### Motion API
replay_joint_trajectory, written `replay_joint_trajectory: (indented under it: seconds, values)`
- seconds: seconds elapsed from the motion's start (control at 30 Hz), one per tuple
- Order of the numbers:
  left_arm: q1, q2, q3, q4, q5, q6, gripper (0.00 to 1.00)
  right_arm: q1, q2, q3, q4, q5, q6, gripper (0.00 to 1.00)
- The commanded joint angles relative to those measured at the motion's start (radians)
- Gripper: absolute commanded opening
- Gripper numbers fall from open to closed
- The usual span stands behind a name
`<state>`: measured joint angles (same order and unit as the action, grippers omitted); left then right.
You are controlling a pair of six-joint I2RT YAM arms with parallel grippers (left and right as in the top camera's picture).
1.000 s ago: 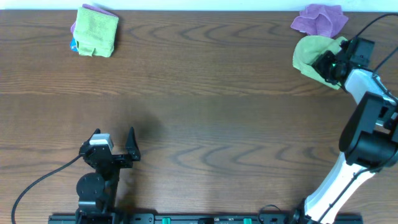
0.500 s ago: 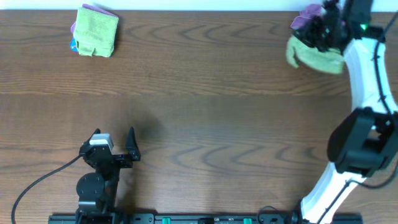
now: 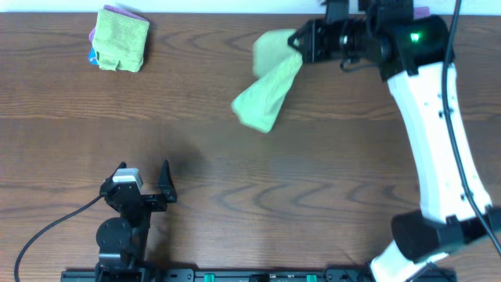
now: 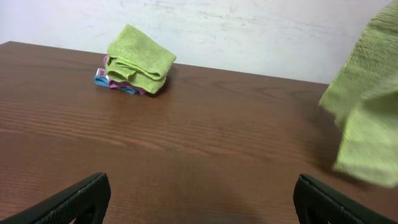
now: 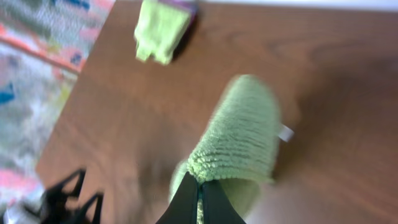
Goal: Fold the cloth
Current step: 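Grasp the green towel edge with the right gripper and fling it toward center, then grasp the towel's near edge with the right gripper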
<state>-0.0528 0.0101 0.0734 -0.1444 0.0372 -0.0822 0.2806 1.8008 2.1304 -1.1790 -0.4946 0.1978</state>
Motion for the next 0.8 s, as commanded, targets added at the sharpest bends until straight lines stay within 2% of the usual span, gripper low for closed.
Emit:
replay_joint_trajectory:
  seconds: [0.0,0.07,0.1,0.13,0.17,0.2,0.37,0.47,0.63,0.73,0.77]
  values:
    - [-0.002,-0.005,-0.034,-0.008,-0.012,-0.008,0.95,0.002,-0.035,0.018,-0.104,0.229,-0.010,0.01]
    - [-0.002,-0.005,-0.034,-0.008,-0.012,-0.008,0.95,-0.007,-0.026,0.015,-0.235,0.510,0.124,0.04]
    - [-0.002,-0.005,-0.034,-0.008,-0.011,-0.008,0.95,-0.013,-0.018,0.014,-0.284,0.602,0.185,0.22]
    - [-0.002,-0.005,-0.034,-0.008,-0.012,-0.008,0.95,-0.018,-0.006,0.014,-0.326,0.657,0.232,0.60]
    - [-0.002,-0.005,-0.034,-0.008,-0.011,-0.008,0.95,-0.023,0.004,0.014,-0.349,0.667,0.243,0.76]
    - [-0.002,-0.005,-0.034,-0.008,-0.012,-0.008,0.95,-0.026,0.013,0.014,-0.356,0.667,0.243,0.99]
    - [-0.002,-0.005,-0.034,-0.008,-0.011,-0.008,0.95,-0.025,0.049,0.014,-0.358,0.667,0.231,0.99]
    - [-0.002,-0.005,-0.034,-0.008,-0.012,-0.008,0.95,-0.023,0.084,0.014,-0.359,0.661,0.169,0.98]
    - [-0.002,-0.005,-0.034,-0.008,-0.012,-0.008,0.95,0.006,0.164,0.005,-0.381,0.602,0.082,0.87]
    - [-0.002,-0.005,-0.034,-0.008,-0.011,-0.008,0.95,0.027,0.216,-0.025,-0.360,0.598,0.069,0.75]
    - [-0.002,-0.005,-0.034,-0.008,-0.011,-0.008,0.95,0.033,0.233,-0.047,-0.337,0.595,0.057,0.66]
